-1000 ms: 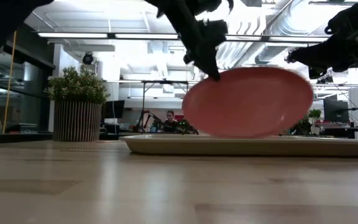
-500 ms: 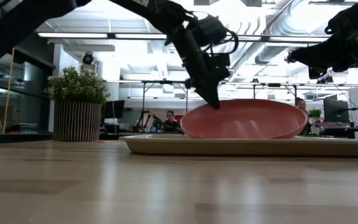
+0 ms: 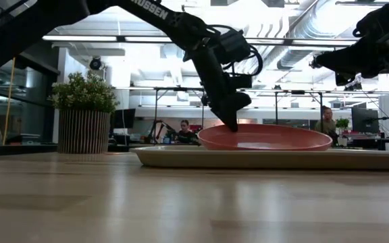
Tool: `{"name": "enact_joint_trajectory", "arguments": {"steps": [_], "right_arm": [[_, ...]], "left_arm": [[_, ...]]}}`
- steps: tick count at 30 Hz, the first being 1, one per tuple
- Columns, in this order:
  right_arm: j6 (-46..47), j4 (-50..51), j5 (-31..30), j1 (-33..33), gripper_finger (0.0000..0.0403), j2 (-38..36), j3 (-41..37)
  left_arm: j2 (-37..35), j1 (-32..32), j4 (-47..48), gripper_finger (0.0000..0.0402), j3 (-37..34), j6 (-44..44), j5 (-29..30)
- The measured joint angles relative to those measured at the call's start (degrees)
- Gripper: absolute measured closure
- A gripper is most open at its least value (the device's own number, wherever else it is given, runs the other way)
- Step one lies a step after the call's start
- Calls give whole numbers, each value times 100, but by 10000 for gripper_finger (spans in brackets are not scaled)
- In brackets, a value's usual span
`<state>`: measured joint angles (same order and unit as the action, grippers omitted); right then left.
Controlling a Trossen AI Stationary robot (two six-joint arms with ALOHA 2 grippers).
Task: Pick and place plate/cup/fork/spoon on tray
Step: Put the orange plate on the white serving tray, then put the violet glass on the white serving tray at the top right of the orange plate
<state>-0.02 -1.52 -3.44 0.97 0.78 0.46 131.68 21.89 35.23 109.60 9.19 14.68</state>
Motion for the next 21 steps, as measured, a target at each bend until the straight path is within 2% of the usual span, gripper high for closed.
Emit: {"name": "enact_joint_trajectory", "arguments": {"steps": [15, 21], "right_arm": [[1, 0, 0, 0, 402, 0, 0], [-1, 0, 0, 0, 402, 0, 1]], "left_arm": [[103, 50, -20, 331, -7, 55, 181], [91, 48, -12, 296, -7, 161, 319]]}}
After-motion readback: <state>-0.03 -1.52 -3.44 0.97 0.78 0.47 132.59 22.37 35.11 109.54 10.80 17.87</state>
